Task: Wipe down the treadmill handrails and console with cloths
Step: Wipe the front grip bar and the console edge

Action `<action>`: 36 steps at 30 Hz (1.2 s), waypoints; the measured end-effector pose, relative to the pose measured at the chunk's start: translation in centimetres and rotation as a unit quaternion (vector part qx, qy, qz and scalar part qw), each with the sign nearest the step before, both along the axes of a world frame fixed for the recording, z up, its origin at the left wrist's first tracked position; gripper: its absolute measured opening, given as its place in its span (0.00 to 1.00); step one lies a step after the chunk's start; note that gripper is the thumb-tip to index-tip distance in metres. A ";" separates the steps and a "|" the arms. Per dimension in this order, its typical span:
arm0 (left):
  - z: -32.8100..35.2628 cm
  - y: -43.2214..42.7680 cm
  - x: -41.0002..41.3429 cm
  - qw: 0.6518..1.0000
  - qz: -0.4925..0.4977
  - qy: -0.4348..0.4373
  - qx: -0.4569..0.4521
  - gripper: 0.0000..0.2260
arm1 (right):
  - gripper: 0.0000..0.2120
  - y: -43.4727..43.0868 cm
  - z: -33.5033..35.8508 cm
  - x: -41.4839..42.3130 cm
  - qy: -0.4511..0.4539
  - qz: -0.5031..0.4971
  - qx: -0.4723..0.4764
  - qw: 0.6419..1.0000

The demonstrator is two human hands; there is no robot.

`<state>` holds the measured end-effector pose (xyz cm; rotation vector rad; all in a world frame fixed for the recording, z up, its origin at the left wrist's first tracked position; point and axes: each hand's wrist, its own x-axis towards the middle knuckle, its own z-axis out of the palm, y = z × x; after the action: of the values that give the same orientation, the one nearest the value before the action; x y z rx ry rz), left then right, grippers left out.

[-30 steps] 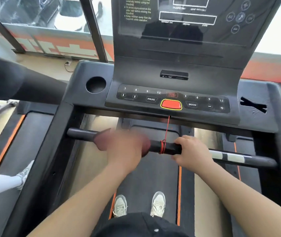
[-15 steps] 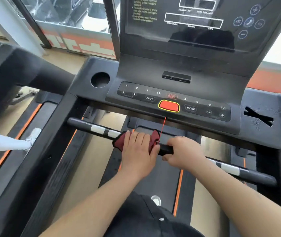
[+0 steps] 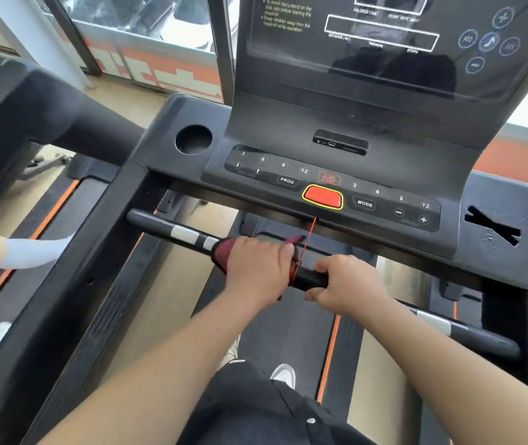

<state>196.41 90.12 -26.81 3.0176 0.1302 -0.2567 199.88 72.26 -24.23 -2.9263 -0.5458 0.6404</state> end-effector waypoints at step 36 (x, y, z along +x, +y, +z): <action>-4.2 1.1 -6.4 0.984 -0.049 -0.141 -0.096 0.27 | 0.17 0.2 0.2 -0.7 -0.016 -0.014 0.000 1.000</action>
<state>189.97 91.21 -30.99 2.8319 -0.0638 0.1449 199.19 72.42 -24.03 -2.9427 -0.5083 0.5921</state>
